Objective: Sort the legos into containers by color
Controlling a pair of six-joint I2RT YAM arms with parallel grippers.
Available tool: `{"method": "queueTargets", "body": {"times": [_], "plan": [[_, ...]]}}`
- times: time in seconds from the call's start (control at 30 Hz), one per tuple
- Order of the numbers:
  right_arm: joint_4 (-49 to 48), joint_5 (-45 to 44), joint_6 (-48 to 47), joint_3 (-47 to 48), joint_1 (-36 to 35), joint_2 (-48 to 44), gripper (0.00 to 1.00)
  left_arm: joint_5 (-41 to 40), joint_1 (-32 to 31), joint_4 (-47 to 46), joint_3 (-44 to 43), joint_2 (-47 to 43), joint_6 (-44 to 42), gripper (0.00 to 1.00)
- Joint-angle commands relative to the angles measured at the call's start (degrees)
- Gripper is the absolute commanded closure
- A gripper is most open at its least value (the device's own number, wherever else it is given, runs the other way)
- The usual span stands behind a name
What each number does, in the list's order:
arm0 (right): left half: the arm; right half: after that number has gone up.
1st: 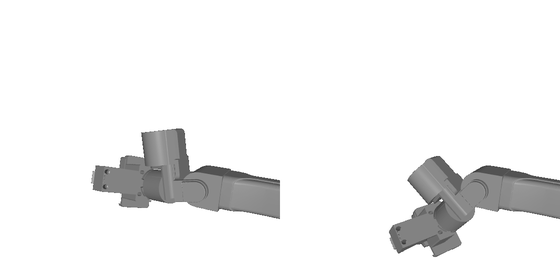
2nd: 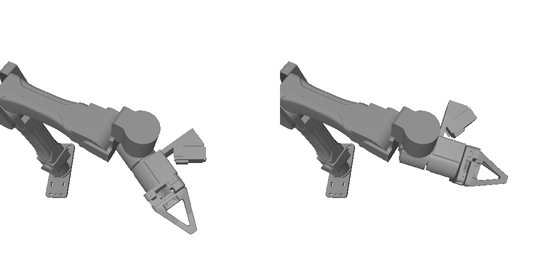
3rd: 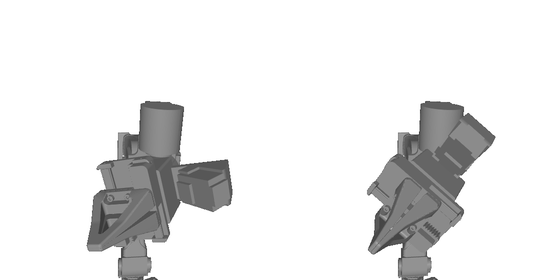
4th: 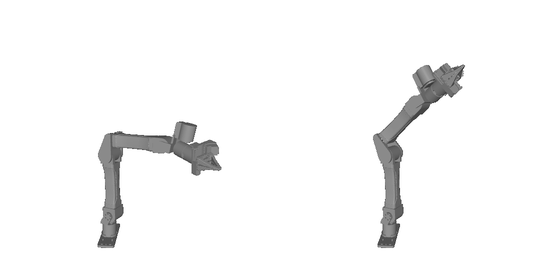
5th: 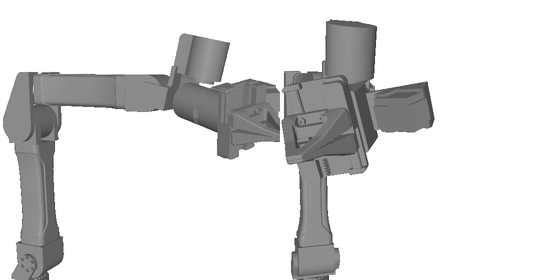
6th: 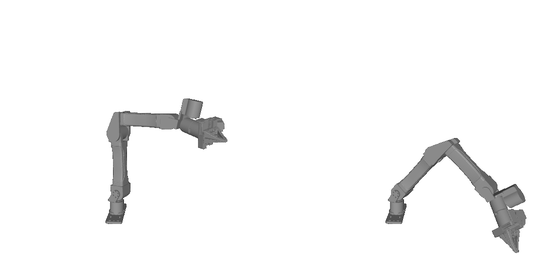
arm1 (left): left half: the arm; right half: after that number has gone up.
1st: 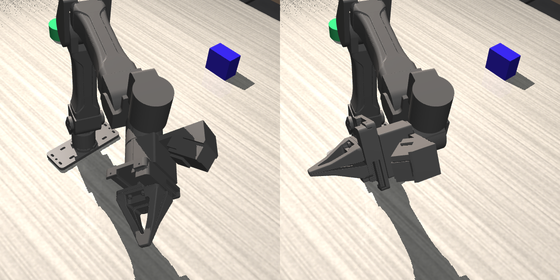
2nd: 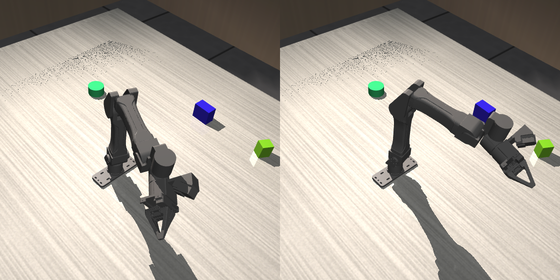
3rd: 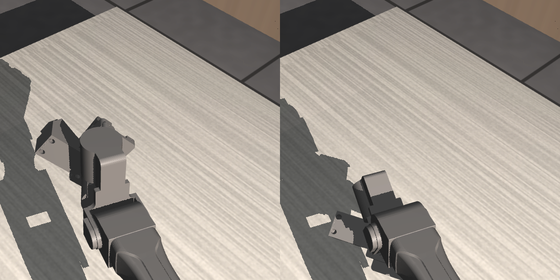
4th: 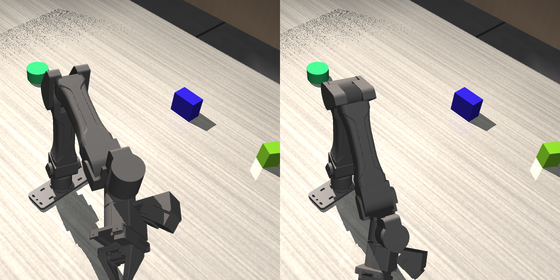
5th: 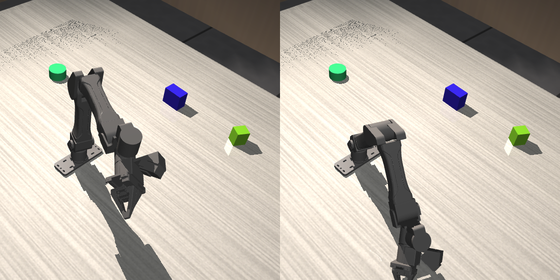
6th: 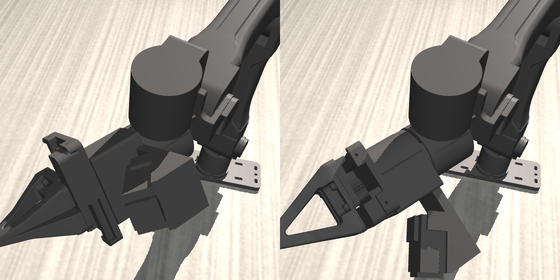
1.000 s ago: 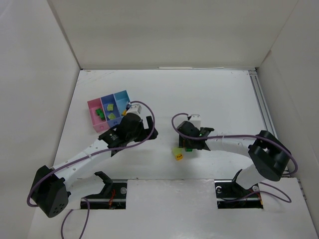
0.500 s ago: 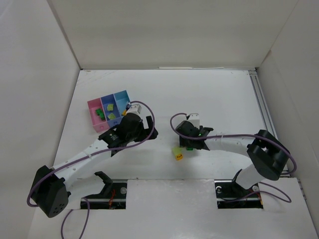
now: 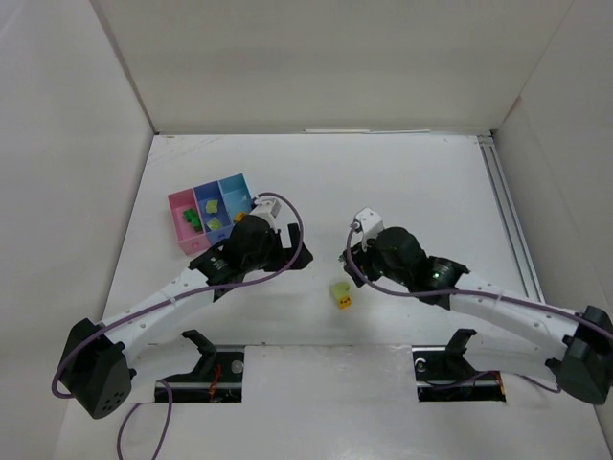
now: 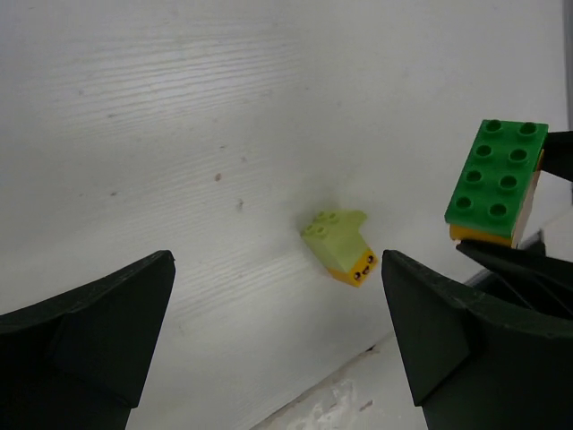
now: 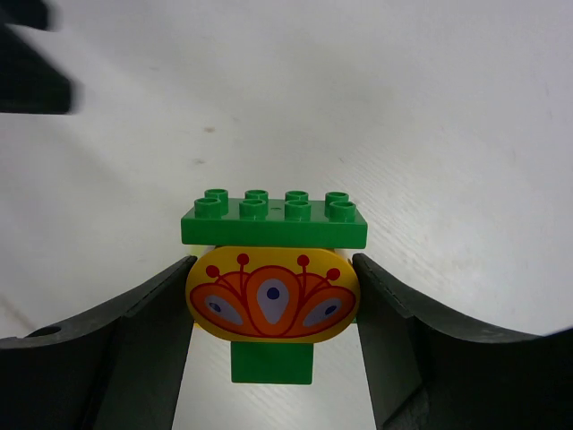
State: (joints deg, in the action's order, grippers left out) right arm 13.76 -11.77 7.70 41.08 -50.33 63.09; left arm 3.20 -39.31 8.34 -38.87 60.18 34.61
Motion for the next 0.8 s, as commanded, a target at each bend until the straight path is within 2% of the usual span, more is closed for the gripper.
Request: {"method": "queueTargets", "body": {"times": [0.0, 0.1, 0.13, 0.23, 0.4, 0.5, 0.7, 0.77], "plan": [[-7.43, 18.5, -17.62, -1.61, -0.39, -6.48, 0.59, 11.43, -0.24, -7.18, -2.08, -1.21, -3.84, 0.0], [-7.43, 23.27, -21.23, -1.62, -0.91, -8.77, 0.59, 18.48, 0.29, -12.72, -2.61, -1.21, -4.46, 0.0], [-7.43, 25.72, -21.76, -1.62, -0.91, -8.77, 0.59, 23.38, 0.29, -14.39, -2.61, -0.69, -4.46, 0.0], [-7.43, 27.06, -22.91, -1.1, -0.91, -9.3, 0.6, 30.52, 0.29, -18.01, -3.22, 0.72, -4.46, 0.0], [-6.82, 31.01, -25.36, -0.56, -0.91, -8.78, 0.63, 33.26, 0.29, -20.64, -3.75, 1.87, -3.32, 0.0], [-6.29, 31.02, -25.37, 0.49, -0.91, -8.77, 0.63, 37.04, 0.29, -24.15, -3.23, 2.39, -2.1, 0.0], [-6.29, 30.15, -27.3, 1.63, -0.91, -8.77, 0.63, 41.34, 0.29, -24.94, -3.75, 5.29, -2.62, 0.0], [-6.29, 29.27, -27.3, 2.16, -0.91, -8.77, 0.63, 41.97, 0.29, -26.44, -3.14, 6.0, -1.31, 0.04]]}}
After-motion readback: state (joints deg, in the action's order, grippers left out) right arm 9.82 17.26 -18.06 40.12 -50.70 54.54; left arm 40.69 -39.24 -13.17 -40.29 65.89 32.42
